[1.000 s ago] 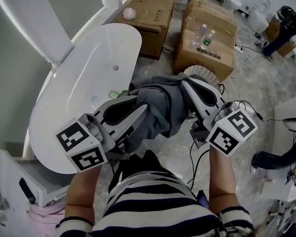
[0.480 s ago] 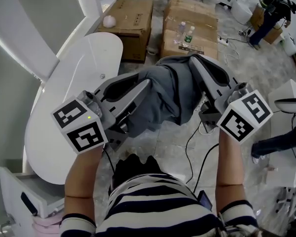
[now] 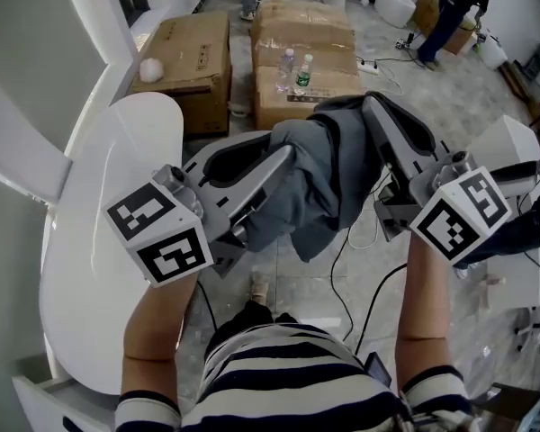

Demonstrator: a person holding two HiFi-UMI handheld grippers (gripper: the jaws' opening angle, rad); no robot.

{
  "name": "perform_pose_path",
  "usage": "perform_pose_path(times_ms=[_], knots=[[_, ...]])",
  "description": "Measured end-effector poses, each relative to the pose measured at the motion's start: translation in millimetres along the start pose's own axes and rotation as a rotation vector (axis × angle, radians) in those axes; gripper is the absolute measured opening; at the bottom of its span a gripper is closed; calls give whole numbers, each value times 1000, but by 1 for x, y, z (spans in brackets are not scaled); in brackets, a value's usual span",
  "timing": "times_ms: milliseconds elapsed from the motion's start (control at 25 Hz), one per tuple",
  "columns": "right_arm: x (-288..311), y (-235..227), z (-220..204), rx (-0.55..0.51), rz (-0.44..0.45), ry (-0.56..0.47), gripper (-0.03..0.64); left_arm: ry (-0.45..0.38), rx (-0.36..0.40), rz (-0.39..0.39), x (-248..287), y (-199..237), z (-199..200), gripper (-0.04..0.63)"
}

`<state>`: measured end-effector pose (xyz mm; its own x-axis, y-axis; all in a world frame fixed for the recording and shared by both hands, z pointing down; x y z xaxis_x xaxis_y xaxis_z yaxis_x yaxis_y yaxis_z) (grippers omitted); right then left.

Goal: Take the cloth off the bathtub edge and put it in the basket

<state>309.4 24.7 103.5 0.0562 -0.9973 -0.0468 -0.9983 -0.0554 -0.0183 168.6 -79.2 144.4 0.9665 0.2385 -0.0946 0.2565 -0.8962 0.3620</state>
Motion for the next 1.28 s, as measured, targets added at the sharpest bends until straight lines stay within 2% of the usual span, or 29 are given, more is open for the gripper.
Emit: perform_pose_path(times_ms=[280, 520, 720, 880, 1080, 1280], knots=[[0, -41, 27, -47, -163, -47, 28, 25, 14, -171, 53, 22, 19, 77], [10, -66, 30, -50, -227, -84, 28, 43, 27, -223, 85, 48, 28, 77], [24, -94, 14, -30, -224, -41, 28, 75, 24, -201, 110, 70, 17, 77], [33, -127, -20, 3, -199, 4, 28, 116, 7, -155, 135, 93, -7, 77], [37, -166, -83, 92, -162, 109, 28, 195, -20, -86, 157, 119, -64, 77], [36, -193, -155, 208, -140, 206, 28, 274, -85, -26, 175, 143, -131, 78]])
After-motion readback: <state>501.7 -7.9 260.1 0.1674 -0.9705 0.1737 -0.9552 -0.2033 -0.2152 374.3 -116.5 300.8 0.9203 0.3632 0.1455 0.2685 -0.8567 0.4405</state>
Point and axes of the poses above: the fingertips, and each gripper's own axes: x forward along the fingers, y to its left, z out of its top, the point moved 5 cm from there along -x, backward along the fingers, and after that the axes turned 3 degrees about -x, right-handed, at the moved point
